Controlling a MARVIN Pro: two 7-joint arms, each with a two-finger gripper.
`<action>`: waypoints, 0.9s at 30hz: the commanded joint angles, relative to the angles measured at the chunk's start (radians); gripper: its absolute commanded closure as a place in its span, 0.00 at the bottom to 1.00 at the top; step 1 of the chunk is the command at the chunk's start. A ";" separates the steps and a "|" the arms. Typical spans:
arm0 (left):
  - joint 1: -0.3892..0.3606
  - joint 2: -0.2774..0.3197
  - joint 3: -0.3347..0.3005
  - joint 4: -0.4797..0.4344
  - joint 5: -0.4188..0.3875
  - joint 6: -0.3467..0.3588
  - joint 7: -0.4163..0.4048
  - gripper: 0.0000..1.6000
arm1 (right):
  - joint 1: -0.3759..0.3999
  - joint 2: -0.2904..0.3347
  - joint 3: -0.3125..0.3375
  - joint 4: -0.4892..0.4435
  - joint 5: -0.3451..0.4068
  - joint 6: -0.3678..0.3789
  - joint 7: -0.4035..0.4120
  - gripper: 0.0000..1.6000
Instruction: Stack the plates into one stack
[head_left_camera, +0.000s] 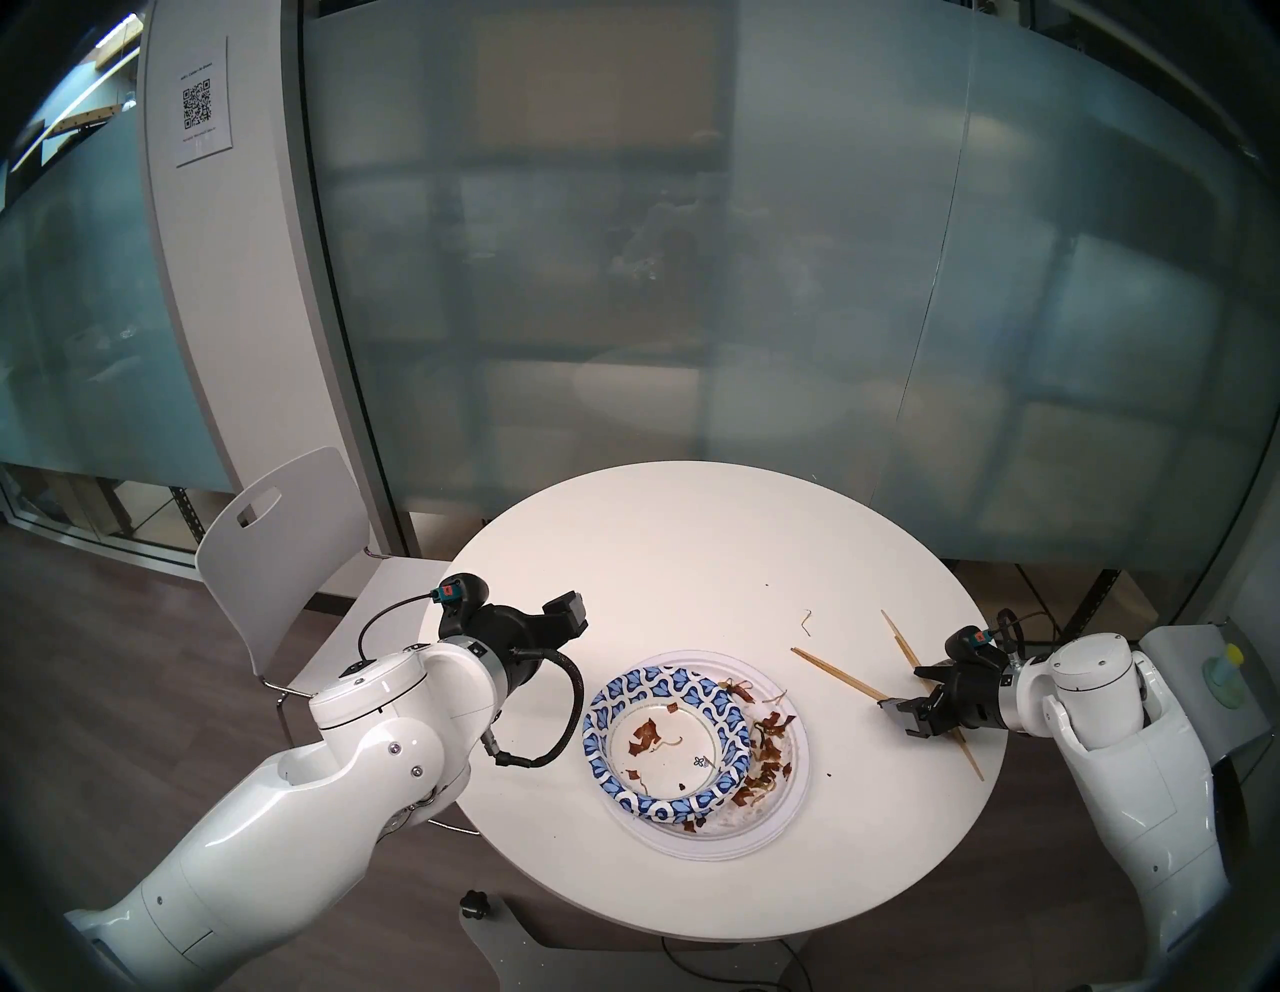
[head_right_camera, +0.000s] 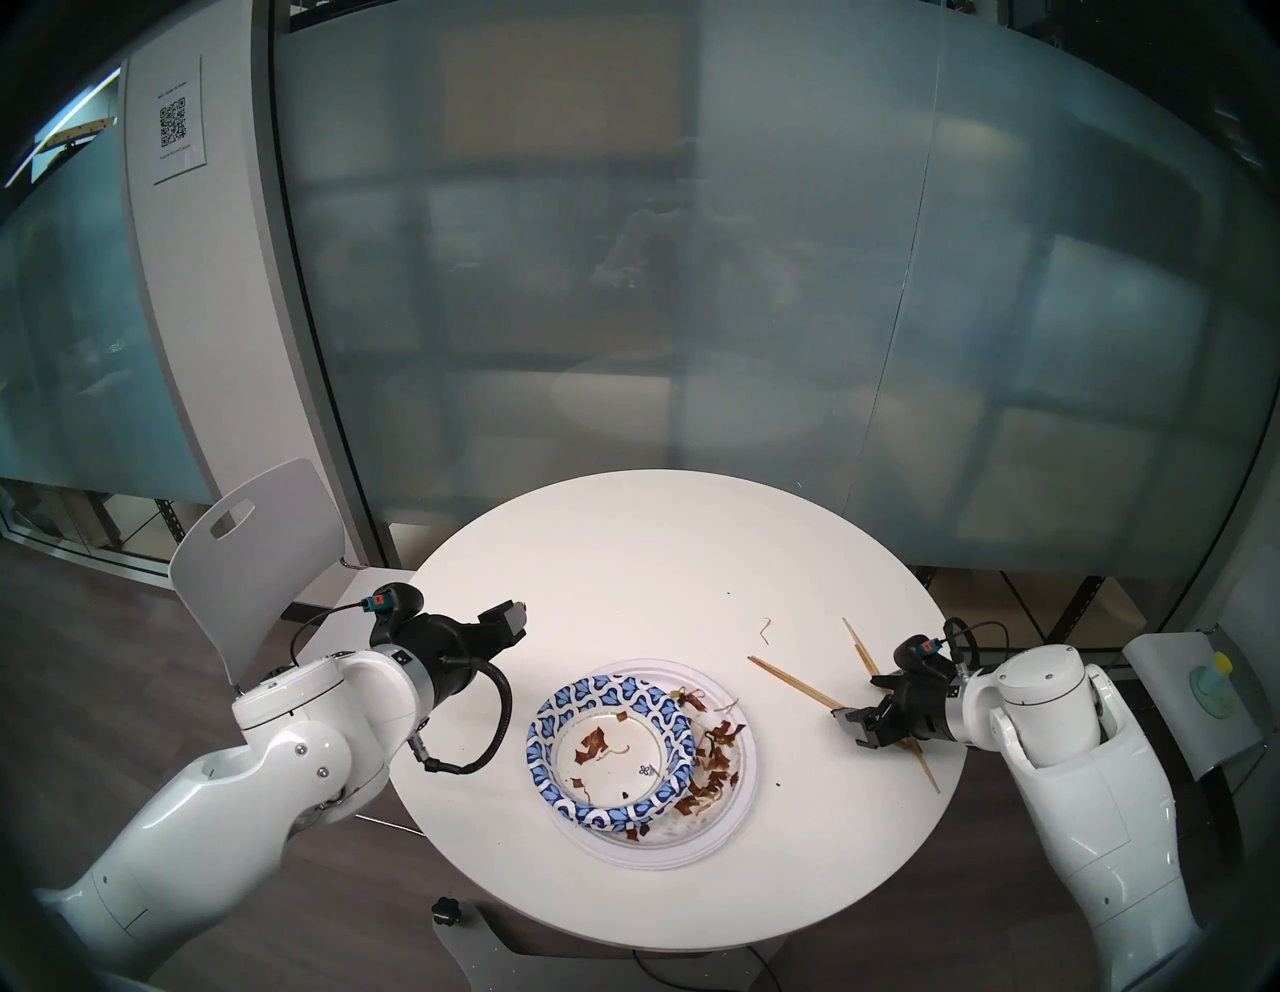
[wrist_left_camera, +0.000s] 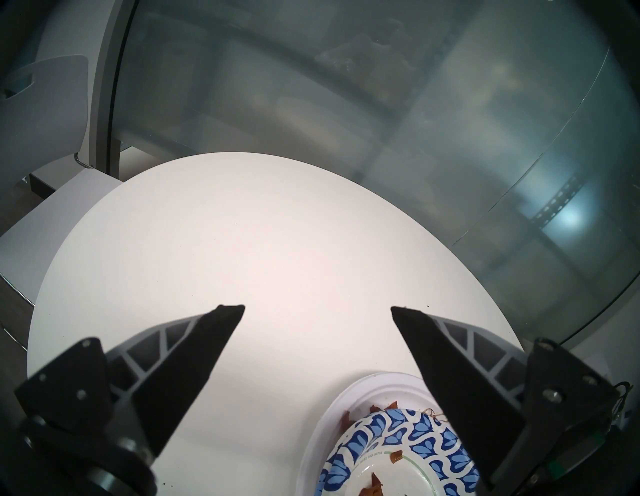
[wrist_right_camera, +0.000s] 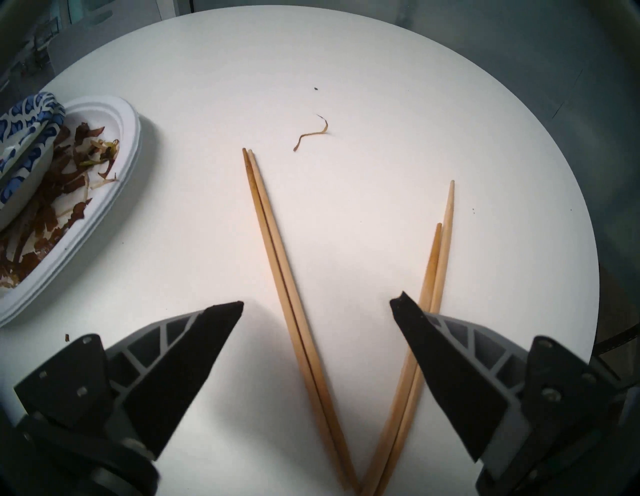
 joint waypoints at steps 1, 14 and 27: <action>-0.006 -0.003 -0.004 -0.019 0.001 -0.003 0.000 0.00 | -0.014 -0.024 0.119 -0.028 0.088 0.012 0.034 0.00; -0.006 -0.002 -0.004 -0.019 0.001 -0.003 0.001 0.00 | -0.023 -0.029 0.240 0.077 0.213 0.052 0.165 0.00; -0.006 -0.002 -0.004 -0.020 0.001 -0.003 0.002 0.00 | 0.012 -0.042 0.211 0.168 0.206 0.018 0.187 0.00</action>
